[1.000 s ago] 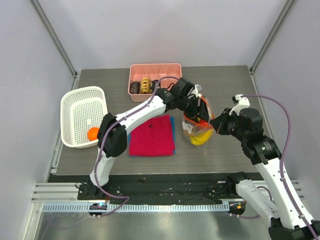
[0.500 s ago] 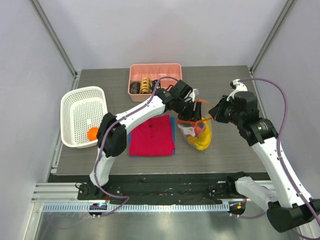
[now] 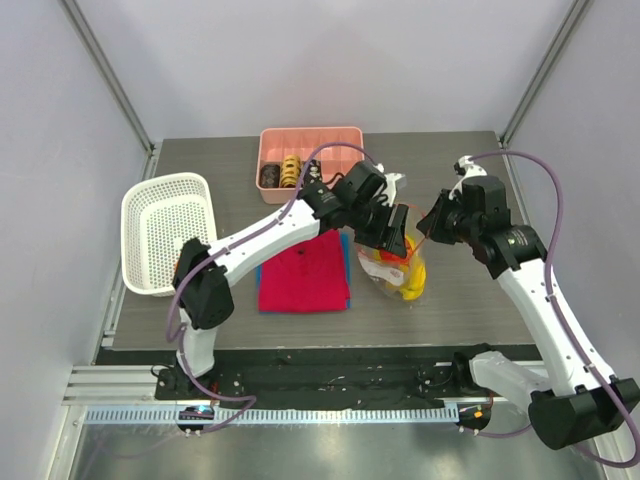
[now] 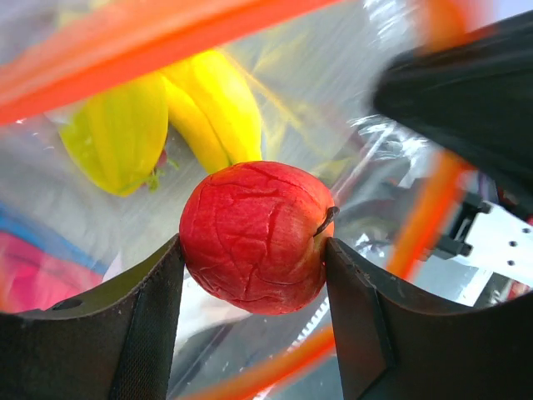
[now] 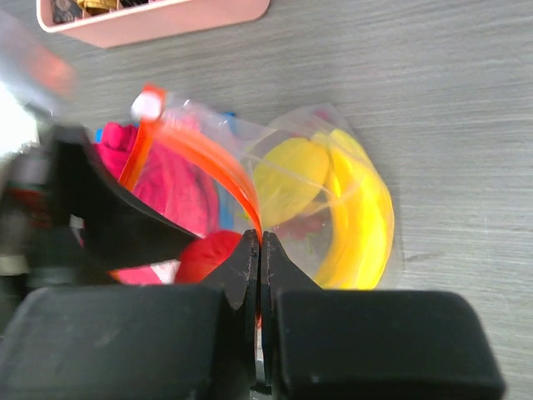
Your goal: Open the zip-top bag and remove the fake food
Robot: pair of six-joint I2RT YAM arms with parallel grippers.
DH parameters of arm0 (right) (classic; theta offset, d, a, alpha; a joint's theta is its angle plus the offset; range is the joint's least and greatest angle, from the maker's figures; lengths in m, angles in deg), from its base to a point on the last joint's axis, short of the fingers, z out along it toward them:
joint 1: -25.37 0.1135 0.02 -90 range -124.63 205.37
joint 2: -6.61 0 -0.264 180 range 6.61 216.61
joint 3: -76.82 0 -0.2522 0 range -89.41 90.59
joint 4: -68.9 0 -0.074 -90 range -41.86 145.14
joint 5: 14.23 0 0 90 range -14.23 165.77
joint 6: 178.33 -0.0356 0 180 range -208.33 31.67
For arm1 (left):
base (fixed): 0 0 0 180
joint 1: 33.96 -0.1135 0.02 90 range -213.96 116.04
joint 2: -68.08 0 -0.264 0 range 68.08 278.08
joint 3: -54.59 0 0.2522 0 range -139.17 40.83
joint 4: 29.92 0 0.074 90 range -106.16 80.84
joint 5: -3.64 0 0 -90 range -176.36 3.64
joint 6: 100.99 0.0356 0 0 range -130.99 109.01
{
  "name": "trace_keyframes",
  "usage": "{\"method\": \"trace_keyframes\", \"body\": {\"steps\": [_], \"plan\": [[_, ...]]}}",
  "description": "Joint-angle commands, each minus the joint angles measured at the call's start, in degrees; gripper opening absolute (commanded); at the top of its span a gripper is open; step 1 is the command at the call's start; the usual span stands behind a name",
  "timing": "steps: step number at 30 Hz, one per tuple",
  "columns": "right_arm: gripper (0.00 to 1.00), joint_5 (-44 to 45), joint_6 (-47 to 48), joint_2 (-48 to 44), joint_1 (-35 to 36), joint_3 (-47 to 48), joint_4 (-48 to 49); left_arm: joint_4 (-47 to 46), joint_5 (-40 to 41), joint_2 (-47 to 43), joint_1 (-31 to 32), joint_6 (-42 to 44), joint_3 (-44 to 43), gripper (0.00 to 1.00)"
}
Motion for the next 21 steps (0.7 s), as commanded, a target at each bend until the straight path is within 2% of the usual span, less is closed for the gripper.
{"method": "trace_keyframes", "body": {"steps": [1,4,6,7,9,11,16,19,20,21], "plan": [[0.01,-2.78,1.80,-7.41,-0.24,-4.27,0.25,-5.04,1.66,-3.92,-1.86,-0.25,-2.31,0.00],[0.01,-2.43,2.67,-12.33,-0.24,-6.74,-0.98,-5.22,-4.38,-1.56,-5.20,-9.38,-6.19,0.00],[0.01,-2.08,2.94,-13.14,-0.24,-7.18,-1.59,-12.74,-9.30,-1.46,-6.69,-19.10,-5.51,0.00],[0.01,-1.03,3.03,-12.97,-0.24,-7.09,-2.21,-18.17,-13.94,-2.16,-7.74,-23.16,-3.41,0.00],[0.01,0.47,2.85,-12.36,-0.24,-6.57,-2.48,-32.29,-15.48,-6.00,-8.63,-30.29,4.23,0.00],[0.01,1.17,2.59,-11.31,-0.24,-6.13,-2.21,-34.40,-13.21,-9.35,-9.95,-28.40,7.41,0.00],[0.01,0.82,3.11,-9.45,-0.24,-5.42,-1.25,-13.80,-3.90,-19.62,-14.08,-8.76,10.23,0.00],[0.01,0.39,3.29,-8.75,-0.24,-5.25,-1.07,-6.74,10.67,-28.31,-16.71,-2.48,15.23,0.00],[0.01,0.04,3.29,-8.75,-0.24,-5.33,-0.98,-5.93,19.15,-31.05,-18.63,-2.03,17.07,0.00],[0.01,-0.14,3.20,-8.66,-0.15,-5.42,-0.98,-5.40,23.15,-33.34,-20.22,-2.37,19.44,0.00]]}}
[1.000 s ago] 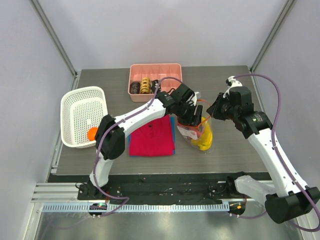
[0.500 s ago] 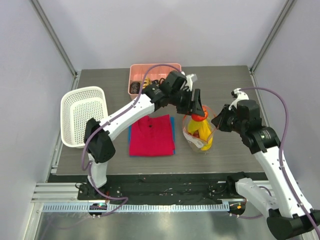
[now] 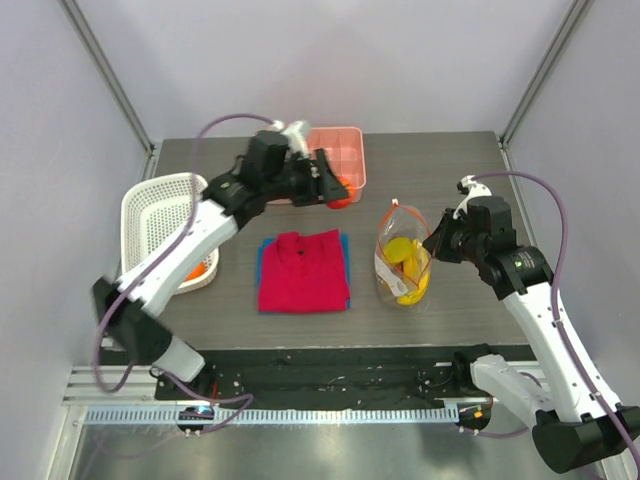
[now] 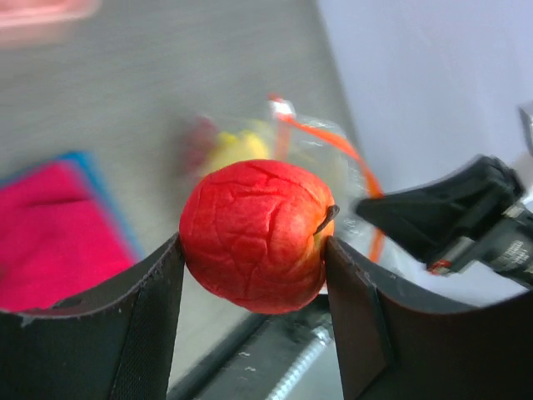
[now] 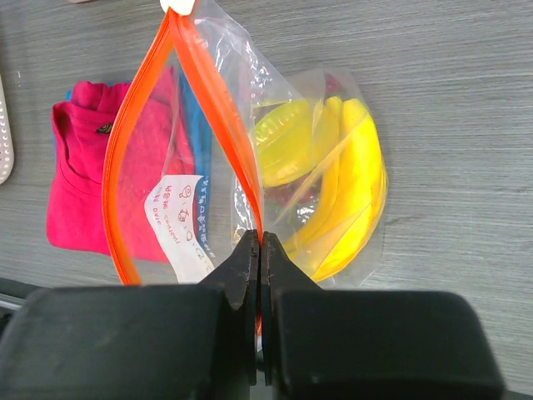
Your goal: Open the zip-top bag and remove the fake food
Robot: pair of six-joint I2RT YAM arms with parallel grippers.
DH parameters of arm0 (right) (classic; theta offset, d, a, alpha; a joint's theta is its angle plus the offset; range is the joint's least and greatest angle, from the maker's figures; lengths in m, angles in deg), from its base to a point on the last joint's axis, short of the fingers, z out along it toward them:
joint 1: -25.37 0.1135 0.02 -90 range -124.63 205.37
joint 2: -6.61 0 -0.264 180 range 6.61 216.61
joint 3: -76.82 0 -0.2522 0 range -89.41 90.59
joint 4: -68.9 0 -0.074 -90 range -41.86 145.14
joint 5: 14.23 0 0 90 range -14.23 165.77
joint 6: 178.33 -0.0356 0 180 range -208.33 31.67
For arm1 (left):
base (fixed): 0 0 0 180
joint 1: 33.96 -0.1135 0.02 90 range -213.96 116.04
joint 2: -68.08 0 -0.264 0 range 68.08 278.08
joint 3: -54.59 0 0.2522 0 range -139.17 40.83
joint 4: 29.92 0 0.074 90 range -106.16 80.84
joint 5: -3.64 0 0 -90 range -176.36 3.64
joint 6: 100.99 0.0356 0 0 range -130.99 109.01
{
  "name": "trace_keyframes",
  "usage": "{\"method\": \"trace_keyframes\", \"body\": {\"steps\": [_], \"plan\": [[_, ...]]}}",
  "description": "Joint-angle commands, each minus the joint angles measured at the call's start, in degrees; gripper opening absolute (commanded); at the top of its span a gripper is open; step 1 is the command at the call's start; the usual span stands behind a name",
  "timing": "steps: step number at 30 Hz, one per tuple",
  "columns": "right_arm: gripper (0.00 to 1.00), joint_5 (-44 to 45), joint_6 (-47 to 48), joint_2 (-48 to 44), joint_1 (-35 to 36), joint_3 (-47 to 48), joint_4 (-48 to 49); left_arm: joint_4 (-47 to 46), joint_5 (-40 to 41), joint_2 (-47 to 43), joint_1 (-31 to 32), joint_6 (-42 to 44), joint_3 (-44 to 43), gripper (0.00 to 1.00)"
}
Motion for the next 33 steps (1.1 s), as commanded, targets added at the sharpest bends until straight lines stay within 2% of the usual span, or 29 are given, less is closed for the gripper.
{"method": "trace_keyframes", "body": {"steps": [1,3,5,6,7,8,11,14,18,24,25,26,28,29,33], "plan": [[0.01,-0.14,0.82,-0.22,-0.18,1.83,1.75,8.65,24.68,-16.56,-6.48,7.55,8.50,0.00],[0.01,-0.58,0.64,-0.14,-0.18,1.92,1.75,11.37,36.33,-19.05,-11.91,5.27,11.51,0.00],[0.01,-0.85,0.64,-0.05,-0.18,2.10,1.49,17.34,43.06,-20.63,-16.40,1.68,13.98,0.00],[0.01,-1.28,0.56,0.04,-0.09,2.27,1.31,19.02,48.39,-20.64,-20.69,0.35,14.68,0.00],[0.01,-1.46,0.56,0.21,-0.18,2.71,0.88,20.78,49.75,-20.55,-23.69,-1.14,16.08,0.00],[0.01,-1.72,0.47,0.39,-0.18,2.98,0.61,22.62,50.03,-19.86,-26.33,-2.20,16.70,0.00],[0.01,-2.60,0.38,0.13,-0.18,3.59,0.08,20.46,48.63,-17.75,-33.73,-1.34,19.94,0.00],[0.01,-2.87,0.47,0.13,-0.09,3.51,-0.36,20.00,42.66,-11.61,-40.14,0.42,20.22,0.00],[0.01,-3.39,0.47,-0.05,-0.18,3.85,-0.45,19.99,36.50,0.94,-42.79,4.29,16.20,0.00],[0.01,-3.57,0.29,-0.93,-0.18,3.51,-0.36,21.93,31.05,10.90,-43.67,8.25,11.53,0.03],[0.01,-3.57,0.29,-1.10,-0.18,3.42,-0.36,22.11,30.35,11.87,-43.59,8.60,11.26,0.12],[0.01,-3.57,0.38,-1.10,-0.18,3.50,-0.36,21.94,29.73,11.79,-43.59,8.60,11.52,0.34],[0.01,-3.57,0.20,-1.36,-0.18,3.42,-0.27,21.76,30.16,10.92,-43.59,8.34,12.83,0.58],[0.01,-3.57,0.12,-1.37,-0.18,3.33,-0.27,21.93,30.69,9.43,-43.50,8.25,13.19,0.76],[0.01,-4.01,-0.15,-1.54,-0.09,3.15,-0.01,23.34,33.41,3.80,-43.15,8.60,14.07,0.85]]}}
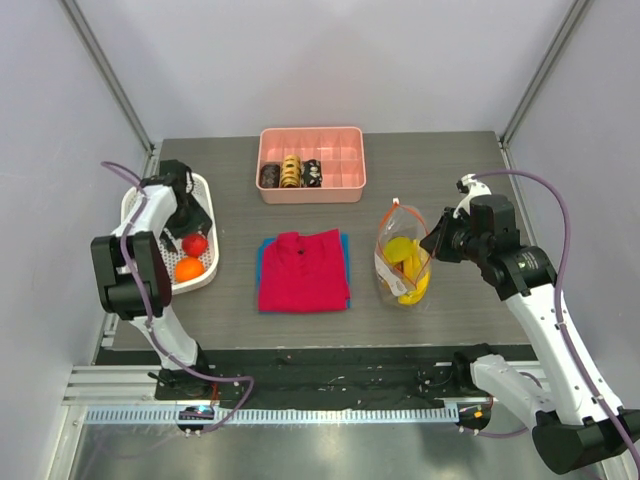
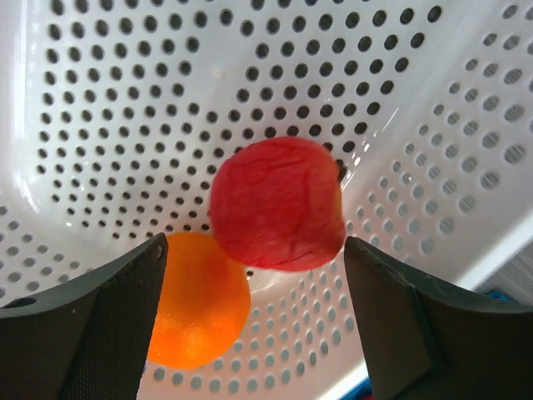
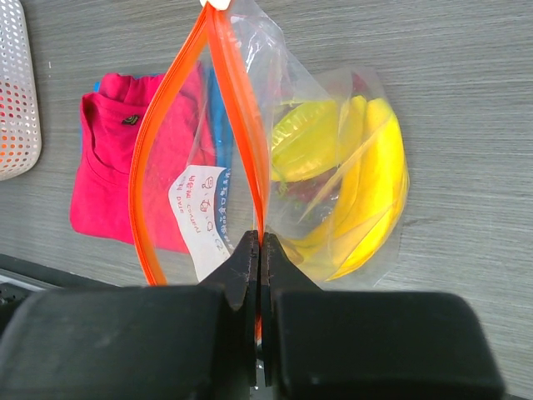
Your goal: Open the zip-top bag and remove the fake food
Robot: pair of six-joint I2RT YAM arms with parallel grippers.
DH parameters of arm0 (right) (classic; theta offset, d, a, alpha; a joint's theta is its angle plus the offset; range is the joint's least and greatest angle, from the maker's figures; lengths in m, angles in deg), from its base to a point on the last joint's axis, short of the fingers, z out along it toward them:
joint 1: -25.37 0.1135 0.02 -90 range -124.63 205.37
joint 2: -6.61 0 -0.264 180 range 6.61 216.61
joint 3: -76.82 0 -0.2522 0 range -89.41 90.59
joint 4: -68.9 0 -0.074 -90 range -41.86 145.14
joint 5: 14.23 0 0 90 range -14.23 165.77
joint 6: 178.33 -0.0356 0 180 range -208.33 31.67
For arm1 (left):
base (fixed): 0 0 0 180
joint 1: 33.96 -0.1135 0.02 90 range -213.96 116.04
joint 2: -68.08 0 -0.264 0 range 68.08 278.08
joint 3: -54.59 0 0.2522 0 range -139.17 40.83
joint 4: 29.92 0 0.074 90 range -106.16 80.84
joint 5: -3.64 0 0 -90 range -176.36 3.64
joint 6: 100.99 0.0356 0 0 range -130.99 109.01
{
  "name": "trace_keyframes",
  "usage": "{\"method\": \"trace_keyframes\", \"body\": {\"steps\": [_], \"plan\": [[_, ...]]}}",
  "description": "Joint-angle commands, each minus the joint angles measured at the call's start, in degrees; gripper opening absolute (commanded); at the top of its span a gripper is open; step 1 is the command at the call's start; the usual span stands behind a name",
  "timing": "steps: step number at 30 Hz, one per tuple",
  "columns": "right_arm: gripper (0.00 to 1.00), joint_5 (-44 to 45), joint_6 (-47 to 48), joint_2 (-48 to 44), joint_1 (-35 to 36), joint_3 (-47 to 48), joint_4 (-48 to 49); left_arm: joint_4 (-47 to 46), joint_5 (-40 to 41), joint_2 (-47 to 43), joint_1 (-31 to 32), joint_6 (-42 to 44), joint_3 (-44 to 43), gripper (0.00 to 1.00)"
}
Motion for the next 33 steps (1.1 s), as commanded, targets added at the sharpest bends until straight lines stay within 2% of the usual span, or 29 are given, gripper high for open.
{"method": "trace_keyframes", "body": {"steps": [1,3,5,6,7,8,9,10,11,12,13,14,16,18,20,22,24,27,30,33], "plan": [[0.01,-0.80,-0.13,-1.04,-0.09,1.73,0.89,2.34,2.12,-8.79,0.24,0.78,-0.03,0.90],[0.01,-0.97,-0.12,-0.86,-0.18,1.82,0.80,4.36,3.17,-12.31,1.46,0.43,-1.08,0.93],[0.01,-0.80,-0.04,-0.34,-0.18,2.26,0.80,5.15,2.57,-15.21,4.62,0.07,-2.13,0.89],[0.01,-0.71,0.05,-0.25,-0.18,2.43,0.80,2.72,0.47,-19.40,5.94,0.16,-1.79,0.85],[0.01,-0.71,0.05,-0.16,-0.18,2.61,0.71,0.17,-5.55,-21.44,11.35,0.33,-1.26,0.74],[0.01,-0.80,0.05,0.19,-0.18,2.70,0.71,-2.64,-9.44,-23.90,14.10,0.07,-0.65,0.70],[0.01,-0.89,0.14,0.28,-0.09,2.70,0.71,-10.68,-12.18,-26.88,17.78,-0.62,0.66,0.69],[0.01,-0.80,0.14,0.37,-0.18,2.79,0.80,-14.41,-16.29,-27.52,20.86,-1.76,1.20,0.69],[0.01,-0.62,0.31,0.46,-0.09,2.70,0.80,-18.97,-24.69,-27.44,26.72,-2.82,1.38,0.69],[0.01,-0.54,0.23,0.54,-0.18,2.79,0.80,-22.32,-28.43,-26.83,28.87,-4.48,0.60,0.69],[0.01,-0.45,0.31,0.46,-0.09,2.87,0.80,-27.75,-32.29,-23.78,30.98,-7.28,-0.54,0.63],[0.01,-0.27,0.23,0.54,-0.18,2.96,0.89,-28.94,-35.64,-22.01,36.31,-7.75,-2.21,0.61],[0.01,-0.27,0.23,0.55,-0.18,2.96,0.80,-29.56,-36.90,-16.31,41.52,-5.83,-8.42,0.50],[0.01,-0.18,0.05,0.37,-0.18,2.96,0.89,-29.39,-37.43,-12.51,47.49,-3.72,-12.48,0.44],[0.01,-0.18,-0.21,0.46,-0.18,2.96,0.98,-29.39,-38.04,-7.77,49.80,-3.01,-17.06,0.37],[0.01,-0.27,-0.30,0.20,-0.18,3.40,0.80,-29.22,-41.02,-4.78,52.00,-2.22,-19.61,0.18],[0.01,-0.01,-0.30,0.11,-0.18,3.75,0.37,-25.71,-42.61,-0.38,53.06,0.59,-24.27,0.08],[0.01,-0.01,-0.21,-0.51,-0.09,4.19,-0.34,-19.29,-43.75,4.28,54.99,7.16,-29.37,0.07],[0.01,-0.44,-0.48,-1.12,-0.09,3.93,-0.69,-19.37,-44.47,5.60,56.84,12.09,-30.08,0.08],[0.01,-1.15,-0.74,-1.21,-0.18,3.93,-1.04,-19.63,-42.35,7.88,57.37,12.38,-32.45,0.07]]}}
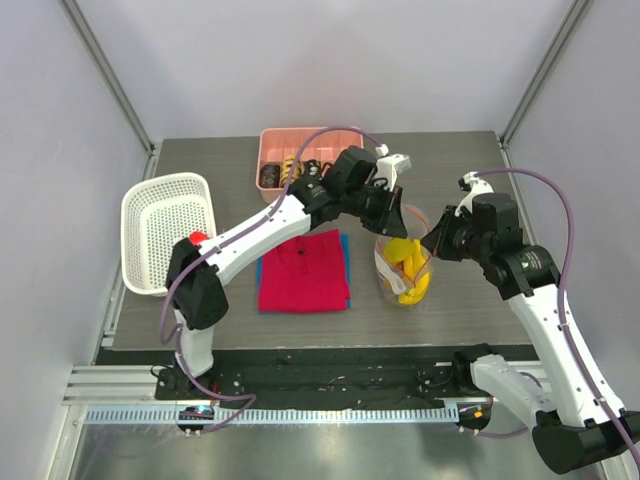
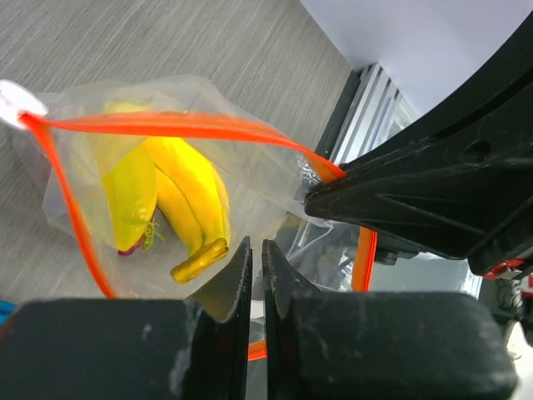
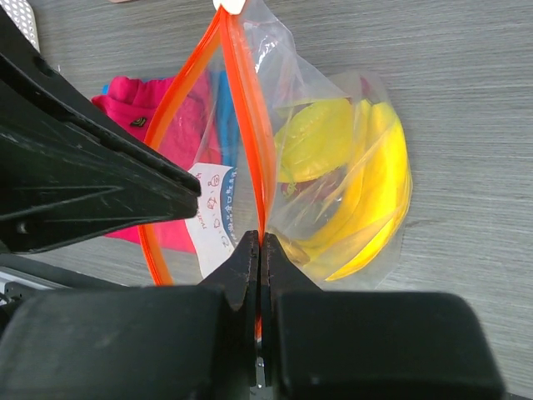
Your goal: Open the zip-top bag and remove the fake food
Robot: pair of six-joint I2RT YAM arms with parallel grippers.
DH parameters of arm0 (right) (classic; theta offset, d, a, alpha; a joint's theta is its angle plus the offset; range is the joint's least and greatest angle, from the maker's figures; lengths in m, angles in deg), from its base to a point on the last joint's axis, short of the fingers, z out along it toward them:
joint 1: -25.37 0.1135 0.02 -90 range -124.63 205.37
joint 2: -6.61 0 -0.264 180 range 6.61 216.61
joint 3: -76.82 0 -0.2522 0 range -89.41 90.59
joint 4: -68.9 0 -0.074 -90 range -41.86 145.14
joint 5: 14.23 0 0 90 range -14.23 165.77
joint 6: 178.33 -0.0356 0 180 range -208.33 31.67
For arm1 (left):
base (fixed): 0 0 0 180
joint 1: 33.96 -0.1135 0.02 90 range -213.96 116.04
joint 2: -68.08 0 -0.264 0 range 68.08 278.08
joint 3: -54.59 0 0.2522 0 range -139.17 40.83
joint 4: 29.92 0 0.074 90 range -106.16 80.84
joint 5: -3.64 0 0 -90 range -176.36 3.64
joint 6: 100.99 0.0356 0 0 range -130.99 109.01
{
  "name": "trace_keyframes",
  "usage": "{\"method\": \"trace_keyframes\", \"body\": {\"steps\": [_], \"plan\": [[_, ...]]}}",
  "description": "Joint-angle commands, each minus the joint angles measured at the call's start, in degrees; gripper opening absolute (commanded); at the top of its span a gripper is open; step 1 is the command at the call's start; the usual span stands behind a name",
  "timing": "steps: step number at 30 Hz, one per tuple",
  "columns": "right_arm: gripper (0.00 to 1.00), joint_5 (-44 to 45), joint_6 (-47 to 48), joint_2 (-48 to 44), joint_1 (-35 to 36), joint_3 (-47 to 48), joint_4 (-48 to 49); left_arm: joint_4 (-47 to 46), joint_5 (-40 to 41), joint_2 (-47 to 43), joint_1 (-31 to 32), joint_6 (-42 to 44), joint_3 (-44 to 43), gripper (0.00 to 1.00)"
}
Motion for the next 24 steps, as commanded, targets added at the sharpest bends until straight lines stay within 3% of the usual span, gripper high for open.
{"method": "trace_keyframes", "body": {"steps": [1,4,6,7,10,16,24], "plan": [[0.01,-0.97,-0.65,-1.34,-0.09,2.16,-0.28,0.69,-0.45,2.21,1.00,4.58,-5.37,0.03],[0.01,-1.33,-1.18,-1.52,-0.18,2.07,-0.37,2.69,6.03,5.80,1.44,-1.10,-9.83,0.00],[0.01,-1.59,-1.44,-1.35,-0.18,2.25,-0.45,9.09,16.44,8.70,1.79,-7.96,-14.84,0.00],[0.01,-1.50,-1.53,-1.34,-0.18,2.16,-0.46,15.39,17.82,12.29,1.79,-14.35,-20.36,0.00],[0.01,-0.98,-1.79,-1.08,-0.18,2.33,-0.28,21.95,19.67,16.35,2.58,-21.77,-26.11,0.00],[0.01,-1.77,-3.55,0.06,-0.18,2.34,0.95,21.17,28.81,15.49,5.57,-26.19,-22.17,0.00],[0.01,-3.43,-5.66,0.85,-0.09,0.84,2.53,29.60,39.62,18.47,9.00,-31.81,-30.77,0.00]]}}
